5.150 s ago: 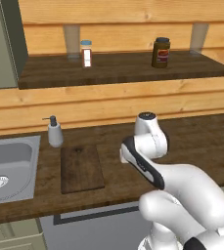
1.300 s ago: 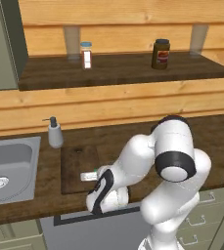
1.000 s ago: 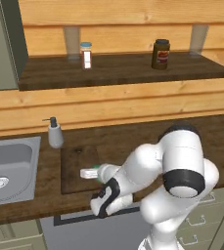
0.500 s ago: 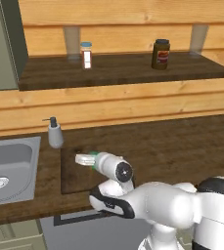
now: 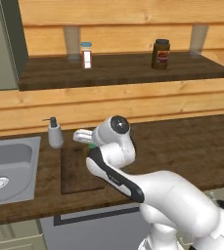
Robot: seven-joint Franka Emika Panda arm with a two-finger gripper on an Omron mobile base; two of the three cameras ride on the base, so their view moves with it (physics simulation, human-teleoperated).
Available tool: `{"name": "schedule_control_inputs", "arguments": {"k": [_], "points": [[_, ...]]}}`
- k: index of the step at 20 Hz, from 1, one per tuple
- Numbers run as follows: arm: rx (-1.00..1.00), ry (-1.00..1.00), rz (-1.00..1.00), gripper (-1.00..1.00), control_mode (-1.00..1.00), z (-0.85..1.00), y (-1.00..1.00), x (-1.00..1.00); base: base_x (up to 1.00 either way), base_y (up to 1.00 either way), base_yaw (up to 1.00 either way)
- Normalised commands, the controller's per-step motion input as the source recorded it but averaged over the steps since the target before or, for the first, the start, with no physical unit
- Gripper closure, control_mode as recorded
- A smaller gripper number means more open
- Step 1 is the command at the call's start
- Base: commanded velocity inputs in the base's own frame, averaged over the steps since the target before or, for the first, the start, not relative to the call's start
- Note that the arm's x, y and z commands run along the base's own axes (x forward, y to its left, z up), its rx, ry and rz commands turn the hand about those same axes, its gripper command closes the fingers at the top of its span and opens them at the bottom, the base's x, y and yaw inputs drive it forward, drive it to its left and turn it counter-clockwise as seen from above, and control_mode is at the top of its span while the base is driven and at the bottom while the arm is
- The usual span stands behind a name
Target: Pick up the sponge from the counter and clean the cutting board by briefly scrubbing or pressing down on the cutting board. Once finished, release the sponge.
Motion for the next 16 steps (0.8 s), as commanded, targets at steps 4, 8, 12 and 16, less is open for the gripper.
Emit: {"name": "schedule_control_inputs", "arguments": {"k": [4,8,12,16], "points": [[-0.07,0.09,0.00,1.00,-1.00,-0.52,0.16,0.01,0.00,0.00,0.00],[-0.04,0.00,0.00,1.00,-1.00,-0.77,0.18,0.07,0.00,0.00,0.00],[0.00,0.01,0.00,1.00,-1.00,-0.79,0.12,0.26,0.00,0.00,0.00],[0.00,0.00,0.00,1.00,-1.00,-0.63,0.15,0.51,0.00,0.00,0.00]]}}
